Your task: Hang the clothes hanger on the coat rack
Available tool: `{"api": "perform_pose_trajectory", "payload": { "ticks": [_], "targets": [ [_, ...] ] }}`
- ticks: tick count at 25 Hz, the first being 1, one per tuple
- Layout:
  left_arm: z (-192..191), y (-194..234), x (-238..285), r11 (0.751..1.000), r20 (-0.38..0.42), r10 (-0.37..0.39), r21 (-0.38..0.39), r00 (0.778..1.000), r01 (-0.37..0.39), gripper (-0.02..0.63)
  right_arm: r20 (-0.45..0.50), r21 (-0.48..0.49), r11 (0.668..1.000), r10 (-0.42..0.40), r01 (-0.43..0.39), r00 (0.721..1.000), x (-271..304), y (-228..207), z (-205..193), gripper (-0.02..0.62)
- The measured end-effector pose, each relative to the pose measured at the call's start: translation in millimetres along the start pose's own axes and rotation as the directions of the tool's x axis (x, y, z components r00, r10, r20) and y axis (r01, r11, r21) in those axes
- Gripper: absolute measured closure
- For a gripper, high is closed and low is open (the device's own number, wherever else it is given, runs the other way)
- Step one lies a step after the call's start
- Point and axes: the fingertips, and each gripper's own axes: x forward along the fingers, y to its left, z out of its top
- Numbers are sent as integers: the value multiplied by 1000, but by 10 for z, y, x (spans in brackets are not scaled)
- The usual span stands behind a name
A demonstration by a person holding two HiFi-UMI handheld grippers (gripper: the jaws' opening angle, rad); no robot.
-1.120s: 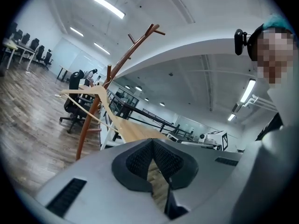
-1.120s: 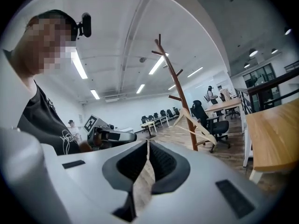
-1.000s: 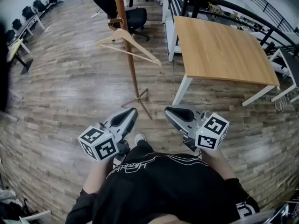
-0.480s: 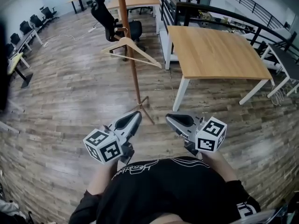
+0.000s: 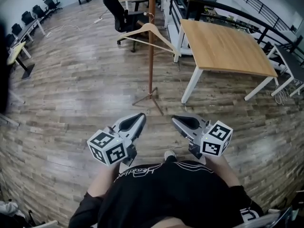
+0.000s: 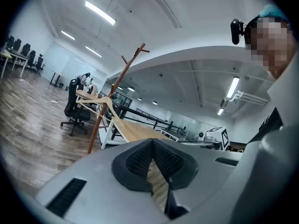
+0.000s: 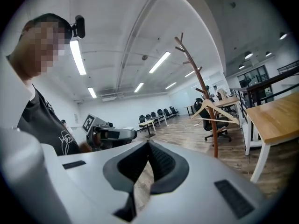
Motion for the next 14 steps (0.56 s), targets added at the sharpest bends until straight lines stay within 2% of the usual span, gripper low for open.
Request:
{"api": "perform_pose_trajectory", "payload": {
  "ticks": [7,14],
  "targets": [
    [-104,-79,-332,998,-23,-64,6,998,64,598,7,1,998,-59,59,998,34,391,-150,555],
    [-60,-134,-445,995,-30,-98,8,995,99,598,16,7,996,-87,87,996,20,528,-134,555]
  ]
}}
